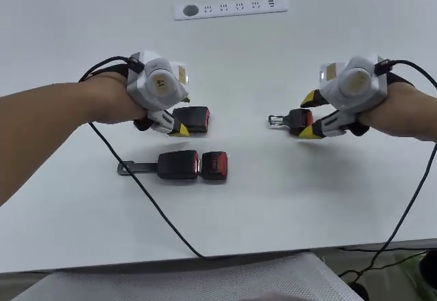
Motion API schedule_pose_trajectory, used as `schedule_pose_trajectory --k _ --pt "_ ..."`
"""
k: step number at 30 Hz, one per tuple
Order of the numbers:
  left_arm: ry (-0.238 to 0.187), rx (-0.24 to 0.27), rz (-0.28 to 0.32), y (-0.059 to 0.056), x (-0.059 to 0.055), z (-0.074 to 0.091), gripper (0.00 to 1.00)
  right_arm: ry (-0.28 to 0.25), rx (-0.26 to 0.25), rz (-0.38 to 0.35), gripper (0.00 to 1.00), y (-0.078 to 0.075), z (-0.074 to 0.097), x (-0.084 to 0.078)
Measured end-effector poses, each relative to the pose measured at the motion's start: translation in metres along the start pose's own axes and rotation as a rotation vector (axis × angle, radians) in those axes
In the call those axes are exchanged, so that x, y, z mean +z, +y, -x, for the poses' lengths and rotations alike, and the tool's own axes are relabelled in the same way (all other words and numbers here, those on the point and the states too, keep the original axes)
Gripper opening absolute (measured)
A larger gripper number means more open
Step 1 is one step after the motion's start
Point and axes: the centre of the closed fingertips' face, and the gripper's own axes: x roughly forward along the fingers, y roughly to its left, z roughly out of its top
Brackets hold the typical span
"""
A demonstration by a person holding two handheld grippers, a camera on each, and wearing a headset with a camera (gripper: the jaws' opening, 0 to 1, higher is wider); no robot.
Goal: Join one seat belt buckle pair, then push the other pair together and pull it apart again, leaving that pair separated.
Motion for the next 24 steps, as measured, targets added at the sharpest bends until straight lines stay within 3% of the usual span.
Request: schedule_pose_trajectory --k 7,14,24 --pt "0.035 0.007 0.0 0.003 -0.016 -0.007 0.33 -0.002 0.016 -0.022 0.35 -0.002 -0.003 -0.004" --pt "0.041 0.01 -0.017 0.004 -0.017 -0.007 0.32 0.003 0.031 0.0 0.34 -0.004 -0.005 -0.002" --pt "0.074 0.018 -0.015 0.006 -0.017 -0.008 0.32 -0.011 0.037 0.045 0.34 -0.003 -0.02 0.027"
